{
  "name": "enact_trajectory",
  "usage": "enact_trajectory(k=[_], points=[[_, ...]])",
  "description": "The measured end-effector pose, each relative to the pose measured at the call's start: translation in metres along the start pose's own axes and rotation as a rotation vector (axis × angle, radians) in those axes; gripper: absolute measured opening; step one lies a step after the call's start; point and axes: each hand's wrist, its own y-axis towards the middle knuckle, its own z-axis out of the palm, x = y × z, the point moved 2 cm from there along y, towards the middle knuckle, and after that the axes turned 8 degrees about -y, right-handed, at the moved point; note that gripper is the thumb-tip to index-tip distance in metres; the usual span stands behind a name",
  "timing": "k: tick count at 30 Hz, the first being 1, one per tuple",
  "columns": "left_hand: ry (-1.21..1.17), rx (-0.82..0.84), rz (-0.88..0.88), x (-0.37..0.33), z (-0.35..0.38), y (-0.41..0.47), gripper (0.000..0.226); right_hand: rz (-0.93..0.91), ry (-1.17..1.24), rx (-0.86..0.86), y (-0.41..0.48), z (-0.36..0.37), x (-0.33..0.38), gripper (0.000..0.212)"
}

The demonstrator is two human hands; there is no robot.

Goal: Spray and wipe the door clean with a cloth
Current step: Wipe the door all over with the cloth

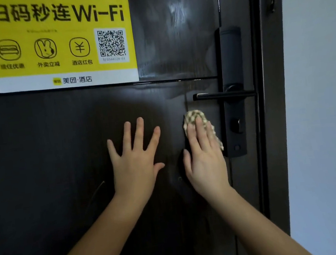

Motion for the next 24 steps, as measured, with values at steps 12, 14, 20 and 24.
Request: enact_trajectory(k=[12,14,20,24], points=[[0.018,-0.044,0.018,0.001,0.003,0.002,0.092,0.129,-0.035,-0.068,0.065,-0.012,0.003,0.064],[-0.011,-0.058,0.027,0.002,0.0,0.004,0.092,0.16,-0.027,-0.102,0.087,-0.017,0.023,0.067],[-0.041,-0.155,0.137,0.038,-0.006,-0.007,0.089,-0.083,-0.034,-0.022,0.035,-0.005,0.01,0.064],[-0.037,-0.123,0.038,0.044,-0.005,-0.021,0.09,0.022,0.076,-0.002,0.027,-0.003,0.03,0.065]])
